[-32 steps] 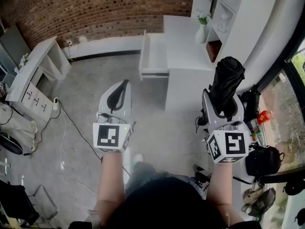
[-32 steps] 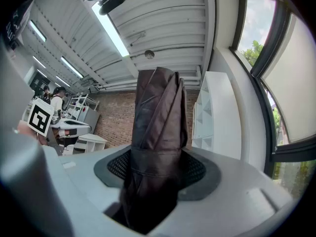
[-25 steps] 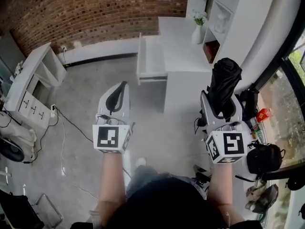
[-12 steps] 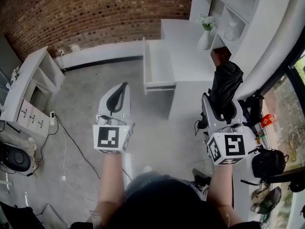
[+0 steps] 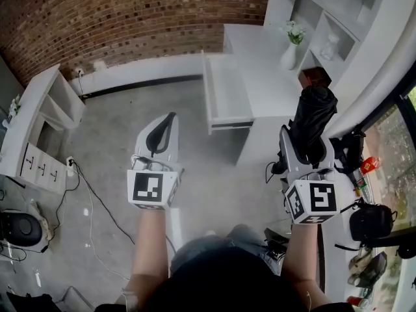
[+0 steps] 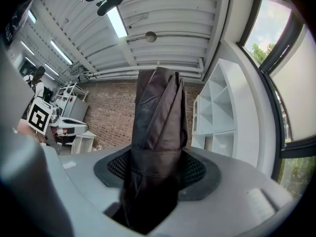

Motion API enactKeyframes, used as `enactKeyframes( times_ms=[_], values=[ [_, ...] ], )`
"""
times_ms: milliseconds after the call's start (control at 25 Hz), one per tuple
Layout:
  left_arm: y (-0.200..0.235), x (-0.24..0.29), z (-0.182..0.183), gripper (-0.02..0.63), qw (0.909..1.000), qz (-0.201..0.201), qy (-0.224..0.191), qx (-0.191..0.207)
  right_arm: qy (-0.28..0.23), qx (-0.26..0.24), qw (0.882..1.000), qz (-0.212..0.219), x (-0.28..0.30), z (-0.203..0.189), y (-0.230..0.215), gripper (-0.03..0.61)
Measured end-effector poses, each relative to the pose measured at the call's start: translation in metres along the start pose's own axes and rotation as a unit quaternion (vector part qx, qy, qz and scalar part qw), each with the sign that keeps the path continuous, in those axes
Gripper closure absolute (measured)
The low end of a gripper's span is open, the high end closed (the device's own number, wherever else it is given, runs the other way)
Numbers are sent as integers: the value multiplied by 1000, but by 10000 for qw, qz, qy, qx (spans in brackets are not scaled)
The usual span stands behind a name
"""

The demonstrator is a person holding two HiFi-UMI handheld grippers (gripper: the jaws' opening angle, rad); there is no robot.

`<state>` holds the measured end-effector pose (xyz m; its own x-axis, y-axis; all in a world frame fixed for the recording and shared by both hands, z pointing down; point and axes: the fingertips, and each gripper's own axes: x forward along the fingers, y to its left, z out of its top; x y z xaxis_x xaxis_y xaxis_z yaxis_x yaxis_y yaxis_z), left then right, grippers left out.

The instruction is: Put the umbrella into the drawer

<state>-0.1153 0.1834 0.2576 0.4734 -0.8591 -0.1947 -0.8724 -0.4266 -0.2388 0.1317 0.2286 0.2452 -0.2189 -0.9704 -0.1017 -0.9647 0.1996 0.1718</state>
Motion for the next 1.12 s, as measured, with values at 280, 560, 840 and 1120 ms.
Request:
enactKeyframes(
  times_ms=[280,560,840,1120],
  values=[
    [17,16,-21,614,9999,-29,71,-140,149,-50,9998,107,27,-13,14,324],
    [33,54,-34,614,9999,18,67,-122,141,-53,9996,258,77,-23,4,324],
    [62,118,-55,614,9997,207,132,-27,99,-7,9989,460,157,-37,-16,324],
    [99,203,-82,614,9985,451,298,-36,149,139,9979,610,253,-54,-49,324]
  ],
)
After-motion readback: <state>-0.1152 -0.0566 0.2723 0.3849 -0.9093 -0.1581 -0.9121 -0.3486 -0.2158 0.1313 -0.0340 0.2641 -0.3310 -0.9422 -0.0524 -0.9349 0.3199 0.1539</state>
